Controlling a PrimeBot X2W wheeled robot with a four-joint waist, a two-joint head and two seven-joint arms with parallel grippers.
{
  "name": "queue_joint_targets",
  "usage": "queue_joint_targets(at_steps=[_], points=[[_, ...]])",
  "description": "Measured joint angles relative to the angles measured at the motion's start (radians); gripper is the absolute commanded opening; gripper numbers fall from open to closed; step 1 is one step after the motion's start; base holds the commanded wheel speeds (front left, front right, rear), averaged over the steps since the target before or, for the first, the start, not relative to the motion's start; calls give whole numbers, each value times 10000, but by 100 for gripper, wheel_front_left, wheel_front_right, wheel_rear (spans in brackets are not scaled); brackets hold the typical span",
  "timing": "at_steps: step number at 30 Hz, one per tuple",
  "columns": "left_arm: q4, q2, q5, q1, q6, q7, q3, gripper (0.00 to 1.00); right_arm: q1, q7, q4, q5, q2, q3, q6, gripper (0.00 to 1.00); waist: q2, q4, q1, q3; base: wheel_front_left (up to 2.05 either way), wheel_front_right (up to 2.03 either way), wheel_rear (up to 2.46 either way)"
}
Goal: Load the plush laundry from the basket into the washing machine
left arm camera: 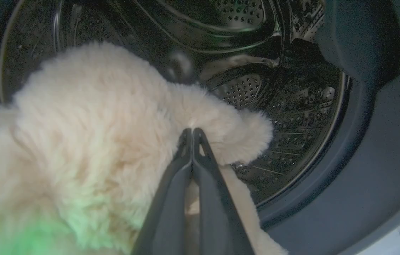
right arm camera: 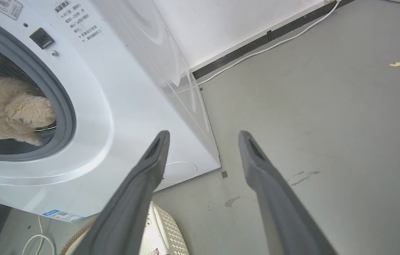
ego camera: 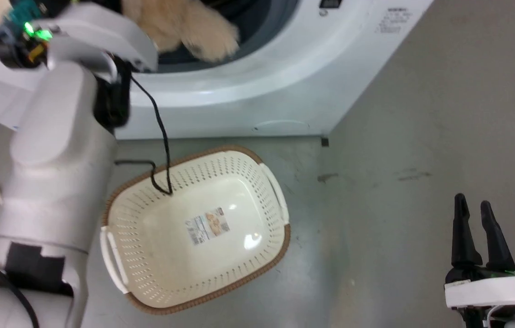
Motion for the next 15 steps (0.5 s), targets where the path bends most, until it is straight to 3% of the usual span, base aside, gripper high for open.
queue_joint_targets(at_steps=[15], points=[[665,1152,290,-2427,75,4,261,0,-314,0,-593,489,0,397,0,100,0,-1302,0,1667,0,0,0]])
